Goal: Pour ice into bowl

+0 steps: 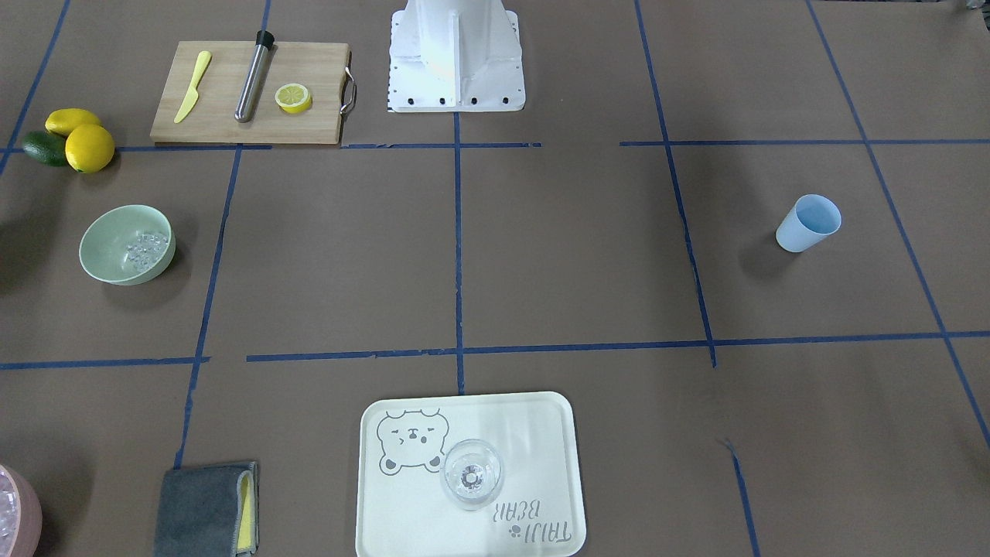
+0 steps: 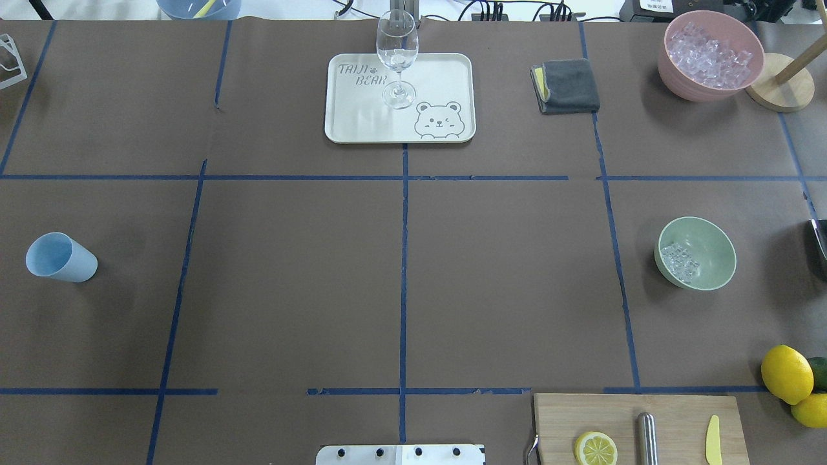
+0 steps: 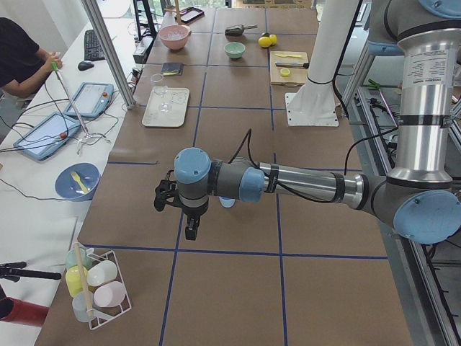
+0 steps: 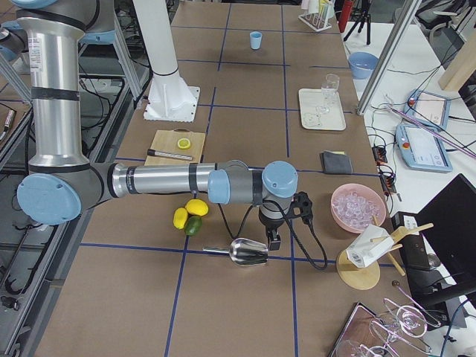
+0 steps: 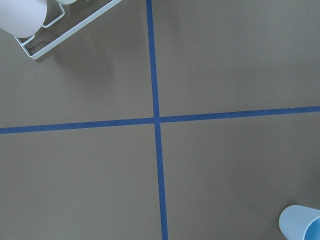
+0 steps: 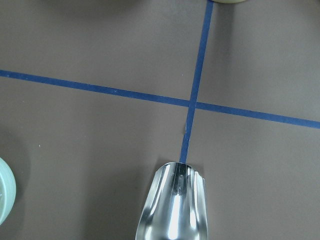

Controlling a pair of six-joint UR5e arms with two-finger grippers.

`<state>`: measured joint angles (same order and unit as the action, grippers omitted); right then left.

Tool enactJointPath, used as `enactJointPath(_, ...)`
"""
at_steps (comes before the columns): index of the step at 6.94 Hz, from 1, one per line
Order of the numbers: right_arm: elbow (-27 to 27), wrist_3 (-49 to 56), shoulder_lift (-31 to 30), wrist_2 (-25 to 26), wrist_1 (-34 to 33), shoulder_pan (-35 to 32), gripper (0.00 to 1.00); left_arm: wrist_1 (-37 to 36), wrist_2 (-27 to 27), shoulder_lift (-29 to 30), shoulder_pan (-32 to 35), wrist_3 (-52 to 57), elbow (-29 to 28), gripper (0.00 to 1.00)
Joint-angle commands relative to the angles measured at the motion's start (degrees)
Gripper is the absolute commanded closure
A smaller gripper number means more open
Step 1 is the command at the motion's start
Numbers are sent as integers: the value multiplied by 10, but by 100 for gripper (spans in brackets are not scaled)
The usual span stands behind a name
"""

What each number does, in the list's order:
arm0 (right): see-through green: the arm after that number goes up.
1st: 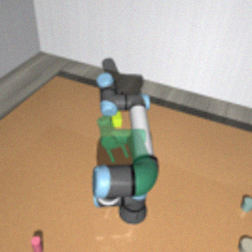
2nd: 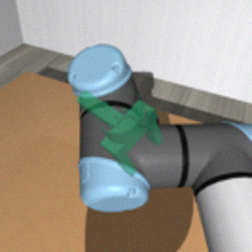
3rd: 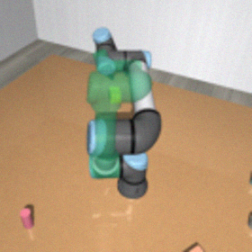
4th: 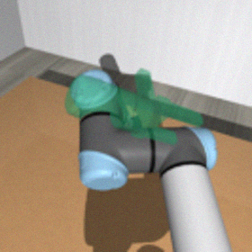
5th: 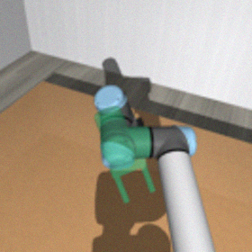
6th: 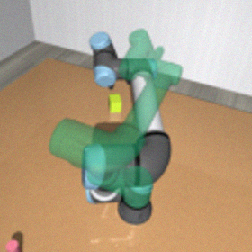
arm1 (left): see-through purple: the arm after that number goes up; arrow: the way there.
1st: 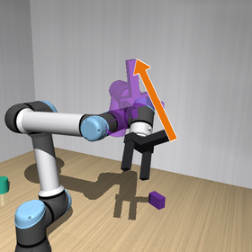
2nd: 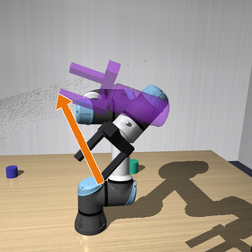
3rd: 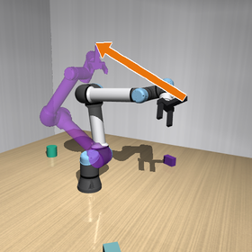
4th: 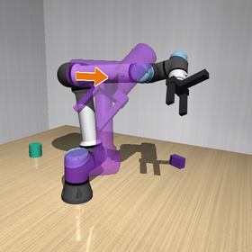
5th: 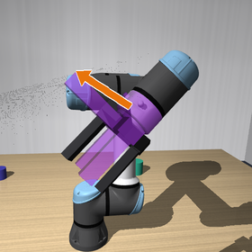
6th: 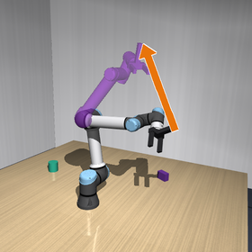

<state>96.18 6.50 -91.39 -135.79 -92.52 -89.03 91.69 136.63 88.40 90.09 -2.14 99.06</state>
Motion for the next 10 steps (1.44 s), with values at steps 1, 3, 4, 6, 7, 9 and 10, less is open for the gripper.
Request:
enactJointPath(1, 2, 0, -7, 0, 0, 2, 0, 4, 1, 6, 0, -1, 7, 0)
enactJointPath(3, 9, -1, -17, 0, 1, 2, 0, 4, -3, 9, 0, -1, 7, 0)
enactJointPath(4, 9, -3, -19, 0, 1, 4, 0, 3, -3, 9, 0, -1, 4, 0)
enactJointPath(6, 7, -11, -19, -1, 1, 25, 0, 2, -5, 1, 11, 3, 4, 0)
enactJointPath(7, 9, -11, -19, -2, 1, 25, 0, 2, -5, -3, 10, 39, -17, 0)
enactJointPath(9, 9, -11, -18, -4, 1, 25, 0, -1, -3, -1, 10, 69, -28, 0)
enactJointPath(10, 9, -11, -18, -11, 1, 25, 0, -1, -3, 3, 10, 68, -39, 0)
